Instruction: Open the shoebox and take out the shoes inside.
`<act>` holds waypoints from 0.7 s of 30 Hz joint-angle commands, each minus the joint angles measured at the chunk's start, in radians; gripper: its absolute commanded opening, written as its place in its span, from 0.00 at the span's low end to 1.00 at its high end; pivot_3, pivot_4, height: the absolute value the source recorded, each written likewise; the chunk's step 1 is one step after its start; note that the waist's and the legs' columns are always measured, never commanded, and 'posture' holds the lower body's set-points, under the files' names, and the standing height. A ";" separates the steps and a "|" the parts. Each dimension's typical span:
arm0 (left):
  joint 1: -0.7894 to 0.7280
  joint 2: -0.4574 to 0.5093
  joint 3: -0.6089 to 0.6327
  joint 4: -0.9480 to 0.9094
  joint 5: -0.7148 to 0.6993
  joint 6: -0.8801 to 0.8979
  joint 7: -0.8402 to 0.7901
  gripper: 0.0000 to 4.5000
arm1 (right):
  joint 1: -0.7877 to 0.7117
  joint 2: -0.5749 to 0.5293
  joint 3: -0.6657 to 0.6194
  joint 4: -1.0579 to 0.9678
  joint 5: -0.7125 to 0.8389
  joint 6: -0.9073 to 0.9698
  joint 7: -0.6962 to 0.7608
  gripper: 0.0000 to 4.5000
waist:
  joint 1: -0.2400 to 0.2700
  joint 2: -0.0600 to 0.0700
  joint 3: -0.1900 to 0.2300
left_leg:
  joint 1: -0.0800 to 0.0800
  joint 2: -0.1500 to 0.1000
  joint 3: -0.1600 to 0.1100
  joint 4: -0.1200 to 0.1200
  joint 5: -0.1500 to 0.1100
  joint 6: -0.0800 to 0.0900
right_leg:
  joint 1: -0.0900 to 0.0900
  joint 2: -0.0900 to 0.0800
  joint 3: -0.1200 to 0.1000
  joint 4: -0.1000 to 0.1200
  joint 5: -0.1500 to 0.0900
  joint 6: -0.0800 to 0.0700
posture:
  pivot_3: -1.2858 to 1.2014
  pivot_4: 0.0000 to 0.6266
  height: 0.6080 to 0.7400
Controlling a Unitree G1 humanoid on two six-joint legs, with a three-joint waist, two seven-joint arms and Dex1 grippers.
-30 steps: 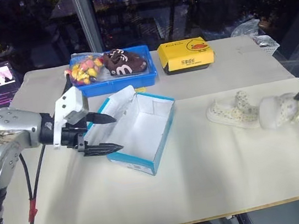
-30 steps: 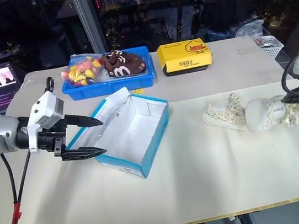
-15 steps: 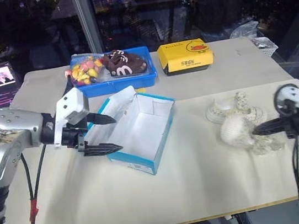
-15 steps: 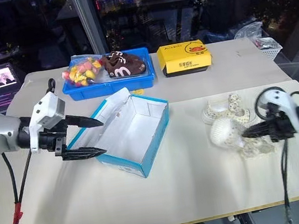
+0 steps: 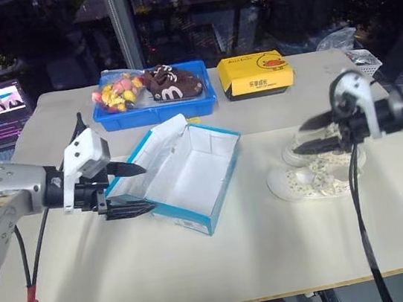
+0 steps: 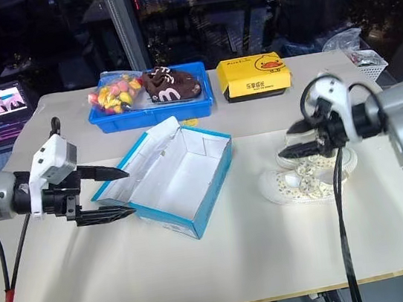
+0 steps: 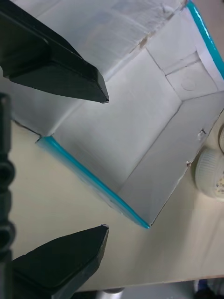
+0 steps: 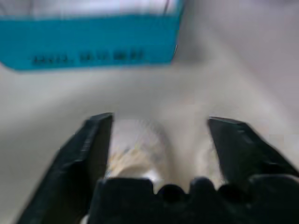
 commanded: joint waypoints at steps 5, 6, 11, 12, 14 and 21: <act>0.334 -0.229 0.213 -0.102 0.021 -0.060 0.275 1.00 | 0.309 0.073 -0.308 -0.367 0.217 0.234 -0.197 0.99 | 0.001 -0.001 -0.001 | 0.000 0.000 0.000 0.000 0.000 0.000 | 0.001 0.000 0.001 0.000 0.001 -0.001 | 0.52 0.24 1.00; 0.370 -0.283 0.239 -0.119 0.024 -0.097 0.313 1.00 | 0.355 0.088 -0.334 -0.384 0.232 0.256 -0.220 0.99 | 0.004 -0.001 -0.001 | 0.000 0.000 0.000 0.000 0.000 0.000 | 0.001 0.000 0.001 0.000 0.001 -0.002 | 0.52 0.24 1.00; 0.514 -0.515 0.263 -0.142 0.095 -0.211 0.518 1.00 | 0.616 0.319 -0.441 -0.476 0.278 0.217 -0.404 0.99 | 0.022 -0.007 -0.006 | 0.005 0.001 0.000 0.002 0.000 0.000 | 0.006 0.001 0.001 0.000 0.003 -0.001 | 0.52 0.24 1.00; 0.543 -0.547 0.260 -0.133 0.103 -0.251 0.519 1.00 | 0.659 0.353 -0.443 -0.488 0.275 0.196 -0.427 0.99 | 0.023 -0.006 -0.006 | 0.007 0.001 0.000 0.002 0.000 0.000 | 0.009 0.001 0.001 -0.001 0.002 -0.001 | 0.52 0.24 1.00; 0.619 -0.614 0.252 -0.111 0.164 -0.354 0.548 1.00 | 0.731 0.423 -0.430 -0.497 0.231 0.114 -0.498 0.99 | 0.021 -0.006 -0.006 | 0.012 0.000 0.001 0.002 -0.001 -0.001 | 0.015 0.000 0.001 -0.004 0.002 0.000 | 0.52 0.24 1.00; 0.760 -0.768 0.172 -0.037 0.344 -0.651 0.629 1.00 | 0.829 0.654 -0.378 -0.491 0.095 -0.162 -0.779 0.99 | 0.021 -0.010 -0.015 | 0.014 0.001 0.004 0.001 -0.001 -0.001 | 0.017 0.000 0.005 -0.008 -0.001 -0.007 | 0.52 0.24 1.00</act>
